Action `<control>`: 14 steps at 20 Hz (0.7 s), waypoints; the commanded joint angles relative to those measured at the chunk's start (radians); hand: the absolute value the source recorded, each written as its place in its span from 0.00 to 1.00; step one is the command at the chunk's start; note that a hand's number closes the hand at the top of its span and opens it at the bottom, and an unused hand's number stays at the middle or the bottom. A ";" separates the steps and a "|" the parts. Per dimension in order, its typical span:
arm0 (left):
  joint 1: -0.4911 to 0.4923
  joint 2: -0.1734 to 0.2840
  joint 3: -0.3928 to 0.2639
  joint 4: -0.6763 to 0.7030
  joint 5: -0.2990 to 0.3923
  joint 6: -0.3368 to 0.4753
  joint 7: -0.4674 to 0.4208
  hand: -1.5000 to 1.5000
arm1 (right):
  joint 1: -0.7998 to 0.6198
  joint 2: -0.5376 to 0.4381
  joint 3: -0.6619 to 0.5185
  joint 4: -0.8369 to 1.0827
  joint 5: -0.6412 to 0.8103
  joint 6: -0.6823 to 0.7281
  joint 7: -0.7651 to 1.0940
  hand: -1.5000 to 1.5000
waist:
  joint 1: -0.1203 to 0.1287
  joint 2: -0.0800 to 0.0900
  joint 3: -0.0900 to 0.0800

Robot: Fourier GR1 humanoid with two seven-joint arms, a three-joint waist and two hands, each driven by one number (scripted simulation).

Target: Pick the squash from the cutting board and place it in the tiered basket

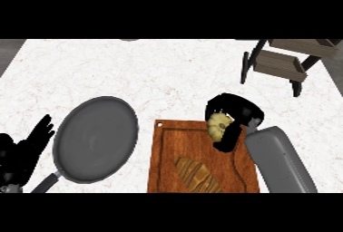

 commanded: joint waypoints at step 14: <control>-0.042 -0.015 -0.030 0.038 -0.027 0.001 0.007 0.50 | -0.779 0.115 0.088 -0.135 0.378 -0.245 1.036 1.00 | 0.029 -0.018 -0.006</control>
